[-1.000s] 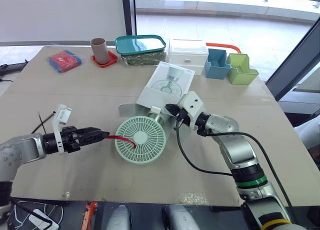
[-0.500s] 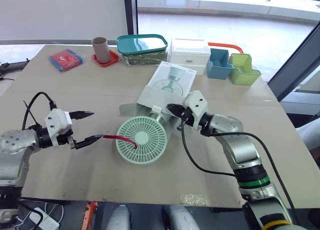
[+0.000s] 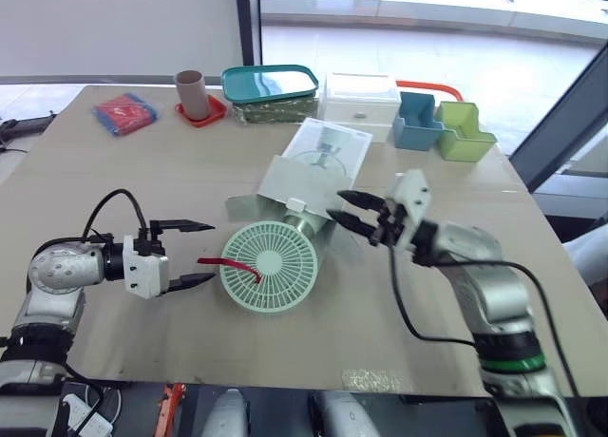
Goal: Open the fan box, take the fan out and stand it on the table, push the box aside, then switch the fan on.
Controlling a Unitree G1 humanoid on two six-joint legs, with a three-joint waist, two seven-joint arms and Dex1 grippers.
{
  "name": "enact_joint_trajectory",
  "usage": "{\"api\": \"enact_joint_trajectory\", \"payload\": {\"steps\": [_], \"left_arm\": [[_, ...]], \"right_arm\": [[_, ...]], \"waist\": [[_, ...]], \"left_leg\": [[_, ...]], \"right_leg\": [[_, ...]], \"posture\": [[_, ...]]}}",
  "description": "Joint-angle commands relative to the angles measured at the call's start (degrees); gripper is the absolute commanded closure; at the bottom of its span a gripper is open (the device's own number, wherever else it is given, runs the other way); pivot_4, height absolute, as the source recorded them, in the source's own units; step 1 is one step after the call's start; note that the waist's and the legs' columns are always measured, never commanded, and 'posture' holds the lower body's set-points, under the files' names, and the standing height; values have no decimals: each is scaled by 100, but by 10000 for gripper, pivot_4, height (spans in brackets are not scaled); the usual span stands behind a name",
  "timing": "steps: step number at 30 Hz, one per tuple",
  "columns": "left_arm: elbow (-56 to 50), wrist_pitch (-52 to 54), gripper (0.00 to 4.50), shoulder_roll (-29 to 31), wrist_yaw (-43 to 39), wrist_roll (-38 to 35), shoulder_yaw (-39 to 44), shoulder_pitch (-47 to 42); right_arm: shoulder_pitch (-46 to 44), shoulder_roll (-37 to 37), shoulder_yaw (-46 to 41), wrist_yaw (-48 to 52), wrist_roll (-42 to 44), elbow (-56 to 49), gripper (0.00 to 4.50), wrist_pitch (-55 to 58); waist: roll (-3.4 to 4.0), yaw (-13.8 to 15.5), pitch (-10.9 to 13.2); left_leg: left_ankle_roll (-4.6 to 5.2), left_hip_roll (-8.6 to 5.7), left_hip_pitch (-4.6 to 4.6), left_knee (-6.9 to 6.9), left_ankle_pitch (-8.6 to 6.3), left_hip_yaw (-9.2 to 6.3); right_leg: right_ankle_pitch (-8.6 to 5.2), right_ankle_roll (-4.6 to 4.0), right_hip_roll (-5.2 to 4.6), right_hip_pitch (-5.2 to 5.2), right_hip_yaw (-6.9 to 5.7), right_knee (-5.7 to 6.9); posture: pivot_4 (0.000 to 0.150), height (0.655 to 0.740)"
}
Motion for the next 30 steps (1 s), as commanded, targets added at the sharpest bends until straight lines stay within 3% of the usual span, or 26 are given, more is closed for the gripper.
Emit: {"api": "enact_joint_trajectory", "payload": {"steps": [1,4,8,12,19,30], "left_arm": [[513,-1594,0,84,-42,152,-325,-414],[930,-2445,0,27,192,449,-404,-699],[1548,-3481,0,-146,614,1121,-382,-1087],[1934,-3873,0,-268,1167,1687,-411,-1258],[2090,-4103,0,-358,1970,2431,-472,-1252],[1959,-4131,0,-871,3097,4068,120,-1313]], "right_arm": [[886,-777,-376,1103,594,-1099,10561,-443],[1296,-1029,-390,1369,665,-1339,353,-595],[1667,-1153,-366,1605,845,-1558,353,-759],[1950,-1173,-427,1699,1029,-1614,353,-829],[2109,-1234,-452,1545,931,-1648,353,-996],[2015,-1240,-337,1272,687,-1707,353,-1046]], "waist": [[1,21,0],[1,13,1],[1,-10,1],[1,5,0],[1,4,0],[0,9,0]], "left_leg": [[5,-2,-4,5,-3,-5],[7,-3,-3,12,-4,-1],[7,-2,7,19,-3,1],[10,-5,8,23,-1,3],[10,-7,7,26,0,1],[10,-8,9,31,1,0]], "right_leg": [[-4,6,-3,5,-6,-1],[-3,5,-3,6,-1,0],[0,4,3,13,4,7],[3,9,4,16,10,8],[6,13,2,17,9,9],[8,14,1,21,7,13]], "posture": [[1500,7400],[1500,7400],[1500,7400],[1500,7400],[1500,7400],[1500,7400]]}}
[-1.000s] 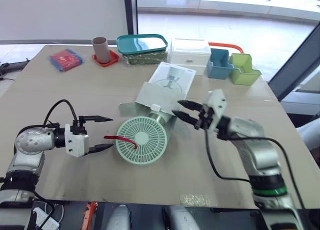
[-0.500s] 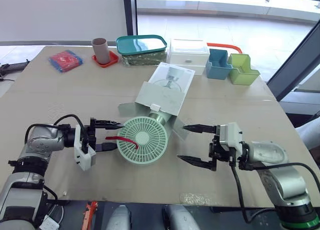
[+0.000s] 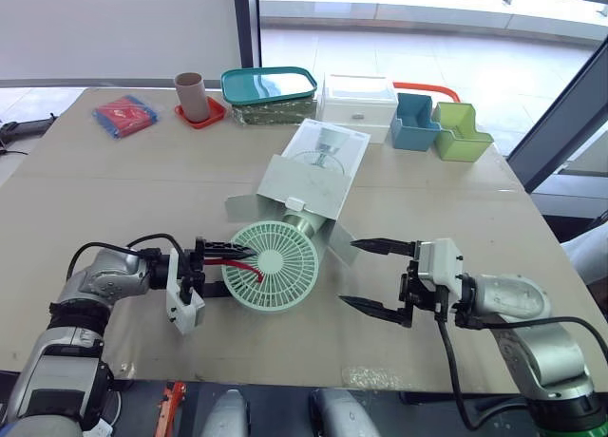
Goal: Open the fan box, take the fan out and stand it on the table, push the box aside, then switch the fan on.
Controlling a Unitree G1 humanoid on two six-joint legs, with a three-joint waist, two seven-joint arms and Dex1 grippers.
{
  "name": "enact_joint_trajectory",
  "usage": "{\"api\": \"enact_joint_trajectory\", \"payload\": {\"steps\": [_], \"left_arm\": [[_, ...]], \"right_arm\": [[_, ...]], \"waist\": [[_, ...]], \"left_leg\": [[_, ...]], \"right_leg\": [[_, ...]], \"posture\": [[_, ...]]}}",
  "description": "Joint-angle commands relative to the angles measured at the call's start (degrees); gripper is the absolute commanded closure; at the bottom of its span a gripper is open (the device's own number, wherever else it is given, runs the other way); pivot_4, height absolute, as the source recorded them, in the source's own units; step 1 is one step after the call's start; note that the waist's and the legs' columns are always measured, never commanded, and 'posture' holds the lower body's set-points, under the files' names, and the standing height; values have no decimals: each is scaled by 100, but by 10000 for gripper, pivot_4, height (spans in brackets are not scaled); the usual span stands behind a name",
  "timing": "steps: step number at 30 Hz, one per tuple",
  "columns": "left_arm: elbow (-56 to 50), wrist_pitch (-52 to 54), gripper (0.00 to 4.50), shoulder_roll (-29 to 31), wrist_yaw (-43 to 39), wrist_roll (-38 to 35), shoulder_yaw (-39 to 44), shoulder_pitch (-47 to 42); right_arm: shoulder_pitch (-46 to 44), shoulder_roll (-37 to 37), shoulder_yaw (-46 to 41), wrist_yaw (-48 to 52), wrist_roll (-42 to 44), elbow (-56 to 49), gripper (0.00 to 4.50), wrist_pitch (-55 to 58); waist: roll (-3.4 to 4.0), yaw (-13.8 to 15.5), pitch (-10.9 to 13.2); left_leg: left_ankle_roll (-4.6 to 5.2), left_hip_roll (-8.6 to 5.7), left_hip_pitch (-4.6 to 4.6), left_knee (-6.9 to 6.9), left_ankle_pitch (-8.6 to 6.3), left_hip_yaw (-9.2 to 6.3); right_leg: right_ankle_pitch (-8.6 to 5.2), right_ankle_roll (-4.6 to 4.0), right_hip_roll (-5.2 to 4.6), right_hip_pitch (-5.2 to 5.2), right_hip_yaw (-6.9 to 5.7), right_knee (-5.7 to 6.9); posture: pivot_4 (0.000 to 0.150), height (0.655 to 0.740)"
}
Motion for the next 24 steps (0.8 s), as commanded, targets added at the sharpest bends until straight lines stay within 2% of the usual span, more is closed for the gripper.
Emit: {"api": "enact_joint_trajectory", "payload": {"steps": [1,9,10,18,24], "left_arm": [[-175,-98,0,-50,673,653,342,-48],[-221,-97,0,-110,1797,1807,638,-72],[-251,-96,5372,-130,1926,1917,654,-67],[-595,132,5372,-57,3253,2918,472,40],[-747,448,5372,216,4458,3585,-6,34]], "right_arm": [[-106,-56,-33,-87,-28,-212,353,-104],[-198,-81,7,-139,-40,-235,353,-62],[-224,-84,15,-143,-43,-225,0,-56],[-329,-101,65,-157,-48,-188,0,-50],[-347,-96,116,-184,-66,-183,0,-50]], "waist": [[0,0,0],[-1,5,-1],[-1,5,-1],[-2,9,-1],[-2,8,-2]], "left_leg": [[0,0,0,0,0,0],[0,-1,0,2,0,0],[0,-1,0,2,1,0],[0,-1,0,5,1,0],[0,-1,0,7,1,0]], "right_leg": [[0,0,0,0,-1,1],[3,4,-2,1,-1,1],[3,3,-2,1,-1,1],[7,5,-4,2,-1,3],[10,7,-7,2,-3,4]], "posture": [[1500,7400],[1500,7400],[1500,7400],[1500,7400],[1500,7400]]}}
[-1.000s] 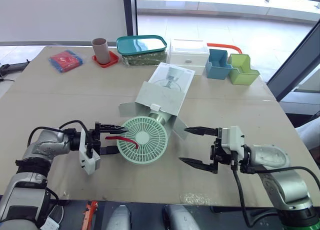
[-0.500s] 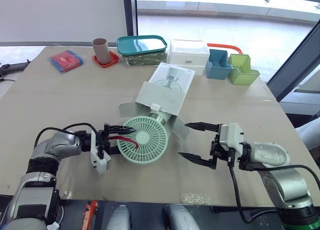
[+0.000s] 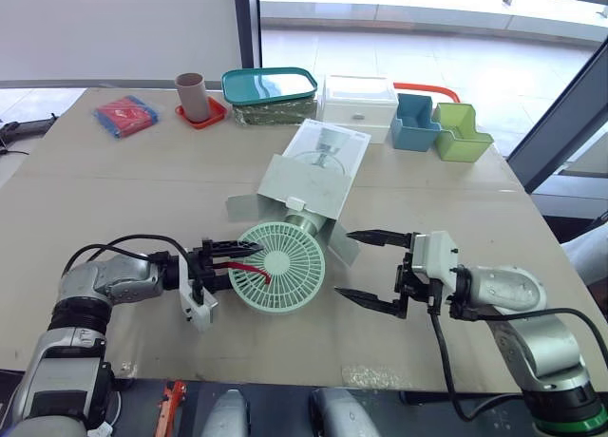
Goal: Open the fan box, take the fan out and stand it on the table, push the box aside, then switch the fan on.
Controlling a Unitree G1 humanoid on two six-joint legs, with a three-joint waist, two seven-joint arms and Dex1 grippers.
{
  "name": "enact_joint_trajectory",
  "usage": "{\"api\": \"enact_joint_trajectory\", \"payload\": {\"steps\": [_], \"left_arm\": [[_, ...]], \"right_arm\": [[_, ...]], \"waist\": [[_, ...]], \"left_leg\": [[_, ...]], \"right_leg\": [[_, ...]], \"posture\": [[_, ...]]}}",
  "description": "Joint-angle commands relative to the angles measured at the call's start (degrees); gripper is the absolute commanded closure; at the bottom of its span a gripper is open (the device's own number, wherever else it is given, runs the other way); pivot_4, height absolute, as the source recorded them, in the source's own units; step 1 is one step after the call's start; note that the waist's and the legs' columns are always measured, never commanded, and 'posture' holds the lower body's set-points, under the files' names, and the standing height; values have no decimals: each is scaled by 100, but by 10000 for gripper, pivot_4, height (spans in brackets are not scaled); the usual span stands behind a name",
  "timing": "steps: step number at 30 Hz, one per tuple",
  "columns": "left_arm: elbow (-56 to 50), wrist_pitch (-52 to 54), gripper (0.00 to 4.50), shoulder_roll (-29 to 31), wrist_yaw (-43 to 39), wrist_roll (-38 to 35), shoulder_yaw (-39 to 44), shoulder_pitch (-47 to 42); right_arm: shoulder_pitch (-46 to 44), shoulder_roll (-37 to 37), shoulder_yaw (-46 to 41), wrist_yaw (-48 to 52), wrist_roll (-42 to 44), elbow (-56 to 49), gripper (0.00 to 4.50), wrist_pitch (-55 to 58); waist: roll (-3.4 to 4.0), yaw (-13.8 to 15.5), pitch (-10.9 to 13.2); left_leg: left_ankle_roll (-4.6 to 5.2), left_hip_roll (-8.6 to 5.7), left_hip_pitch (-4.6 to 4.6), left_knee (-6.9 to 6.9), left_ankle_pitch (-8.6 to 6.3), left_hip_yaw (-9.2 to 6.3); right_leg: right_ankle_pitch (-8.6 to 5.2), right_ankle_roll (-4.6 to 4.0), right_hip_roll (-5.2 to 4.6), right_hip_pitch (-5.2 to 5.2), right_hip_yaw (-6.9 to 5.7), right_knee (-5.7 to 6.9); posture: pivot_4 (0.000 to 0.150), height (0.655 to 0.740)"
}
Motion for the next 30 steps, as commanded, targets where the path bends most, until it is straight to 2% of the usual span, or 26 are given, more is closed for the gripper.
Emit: {"api": "enact_joint_trajectory", "payload": {"steps": [1,2,3,4,7,8,12,17,22,30], "left_arm": [[-209,173,5372,199,741,346,-278,-23],[-239,242,5372,266,941,476,-408,-27],[-270,317,10551,335,1159,596,-545,-37],[-302,383,11836,399,1364,697,-671,-44],[-420,618,23213,580,2022,978,-1036,-65],[-462,711,24737,634,2243,1062,-1150,-74],[-546,1053,24737,846,3036,1338,-1673,-166],[-549,1275,24737,1034,3629,1375,-2114,-251],[-579,911,24737,1201,3411,352,-2138,-230],[-1272,1009,24737,1727,1742,-2531,-2513,488]], "right_arm": [[-46,-72,-44,-34,0,-181,0,-37],[-51,-76,-38,-31,-3,-176,0,-36],[-55,-79,-34,-29,-6,-173,0,-36],[-59,-80,-32,-30,-8,-171,0,-33],[-66,-78,-37,-39,-21,-151,0,-39],[-66,-78,-35,-38,-28,-147,0,-43],[-72,-70,-27,-22,-49,-135,0,-50],[-105,-55,-6,-12,-69,-102,0,-70],[-166,-38,11,12,-111,-6,0,-115],[-247,44,86,-45,-261,202,0,-278]], "waist": [[0,2,0],[0,0,0],[0,0,0],[0,1,-1],[-3,2,-3],[-4,5,-4],[-4,4,-5],[-3,3,-5],[-3,0,-5],[-2,6,-4]], "left_leg": [[0,0,0,0,0,0],[0,0,0,2,0,0],[0,0,0,2,0,1],[0,0,0,2,0,1],[0,1,0,4,0,0],[0,1,0,5,0,0],[0,-1,3,11,0,2],[0,-1,1,21,0,2],[0,1,1,23,0,2],[1,2,-2,24,0,6]], "right_leg": [[0,0,0,0,0,0],[0,1,-1,0,-1,0],[1,1,-1,0,0,0],[1,0,-1,0,0,0],[2,0,-2,0,-2,2],[2,0,-3,2,-2,2],[7,4,-4,6,-1,3],[10,5,-3,8,-3,4],[12,5,-2,8,-4,5],[12,4,-5,4,-4,6]], "posture": [[1500,7400],[1500,7400],[1500,7400],[1500,7400],[1500,7400],[1500,7400],[1500,7400],[1500,7400],[1500,7400],[1500,7400]]}}
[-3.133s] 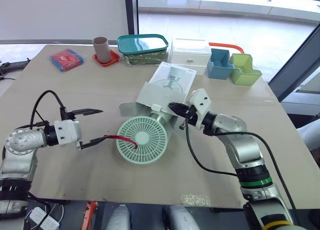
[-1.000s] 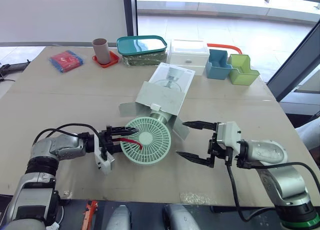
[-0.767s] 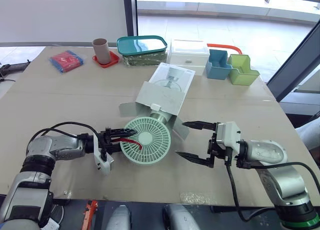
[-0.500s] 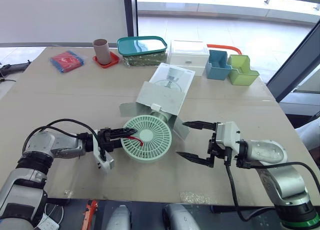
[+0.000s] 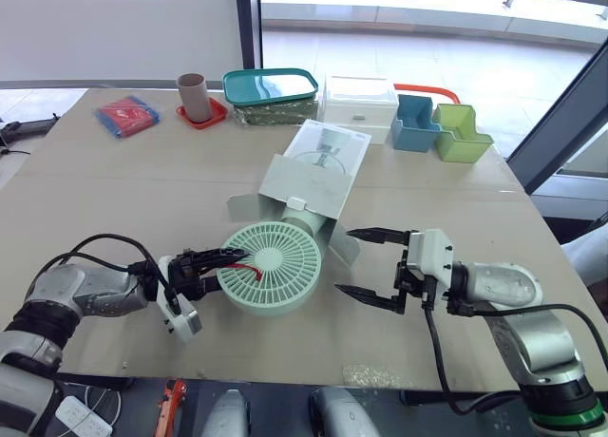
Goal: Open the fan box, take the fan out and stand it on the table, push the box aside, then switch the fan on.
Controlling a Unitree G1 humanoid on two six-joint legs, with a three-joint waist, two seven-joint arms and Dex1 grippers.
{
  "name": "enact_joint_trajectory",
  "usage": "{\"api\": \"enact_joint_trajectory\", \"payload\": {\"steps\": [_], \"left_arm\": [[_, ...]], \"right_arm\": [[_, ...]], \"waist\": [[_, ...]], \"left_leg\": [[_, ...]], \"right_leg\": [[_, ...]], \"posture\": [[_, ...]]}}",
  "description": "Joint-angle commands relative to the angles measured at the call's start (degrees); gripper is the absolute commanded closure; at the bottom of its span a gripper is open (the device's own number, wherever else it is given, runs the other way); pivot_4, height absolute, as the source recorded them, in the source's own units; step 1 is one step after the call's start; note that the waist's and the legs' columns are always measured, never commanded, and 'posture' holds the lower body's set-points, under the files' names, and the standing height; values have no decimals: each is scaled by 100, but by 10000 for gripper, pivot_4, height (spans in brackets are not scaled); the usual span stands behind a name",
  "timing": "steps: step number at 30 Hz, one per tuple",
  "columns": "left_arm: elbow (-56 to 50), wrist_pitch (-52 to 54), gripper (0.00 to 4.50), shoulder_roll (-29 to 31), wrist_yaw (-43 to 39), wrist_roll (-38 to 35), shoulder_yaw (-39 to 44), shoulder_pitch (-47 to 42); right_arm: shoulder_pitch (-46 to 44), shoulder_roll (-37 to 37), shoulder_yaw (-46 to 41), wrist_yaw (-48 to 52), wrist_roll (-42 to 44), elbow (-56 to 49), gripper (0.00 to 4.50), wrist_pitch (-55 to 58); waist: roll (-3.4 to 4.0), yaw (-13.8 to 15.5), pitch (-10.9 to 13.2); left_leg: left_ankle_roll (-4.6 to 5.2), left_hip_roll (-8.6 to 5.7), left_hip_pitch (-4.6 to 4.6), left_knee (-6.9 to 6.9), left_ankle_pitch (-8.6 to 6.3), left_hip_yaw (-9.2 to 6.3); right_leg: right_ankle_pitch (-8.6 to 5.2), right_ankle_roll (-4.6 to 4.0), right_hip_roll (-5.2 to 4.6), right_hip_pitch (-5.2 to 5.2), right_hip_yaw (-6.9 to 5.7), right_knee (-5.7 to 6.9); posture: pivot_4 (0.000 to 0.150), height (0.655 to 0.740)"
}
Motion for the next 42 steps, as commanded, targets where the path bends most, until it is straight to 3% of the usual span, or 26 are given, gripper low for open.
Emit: {"api": "enact_joint_trajectory", "payload": {"steps": [1,4,8,18,23,32,35,42], "left_arm": [[-747,342,24737,429,-771,-1791,-241,304],[-1667,1179,24737,925,-1567,-3452,-464,820],[-3002,2499,24737,1329,-2305,-5043,-126,1533],[-5615,5356,24737,1141,-2683,-6549,1367,3029],[-6740,7084,24737,783,-1998,-7589,1874,3429],[-8103,9099,24737,476,-682,-8652,2875,3672],[-8268,9709,24737,436,4,-9087,3264,3611],[-8454,10587,24737,282,765,-9622,3666,3104]], "right_arm": [[-117,47,11,-42,-29,-33,0,-160],[-157,80,61,-31,-53,44,0,-213],[-201,124,111,-36,-84,115,0,-261],[-339,269,263,-3,-236,421,0,-459],[-425,354,316,-46,-295,584,0,-534],[-497,465,357,-146,-385,773,0,-592],[-554,526,418,-149,-395,821,0,-591],[-701,601,504,-68,-428,997,0,-628]], "waist": [[0,1,0],[1,-26,1],[5,-13,3],[7,-21,5],[9,-15,7],[8,-13,8],[8,-9,8],[7,-11,8]], "left_leg": [[0,0,-1,2,0,-1],[1,5,0,5,-1,4],[1,11,1,6,-1,2],[2,11,1,18,-1,2],[2,12,1,19,-1,7],[4,11,0,22,-3,7],[4,9,-1,22,-3,6],[4,11,2,24,-3,6]], "right_leg": [[0,0,0,1,0,0],[1,-1,1,-1,3,3],[2,-5,5,-1,0,8],[1,-7,12,1,3,10],[-1,-5,13,0,10,9],[-1,-4,13,0,15,7],[-2,-4,13,0,15,7],[1,-8,15,1,15,7]], "posture": [[1500,7400],[1500,7400],[1500,7400],[1500,7400],[1500,7400],[1500,7400],[1500,7400],[1500,7400]]}}
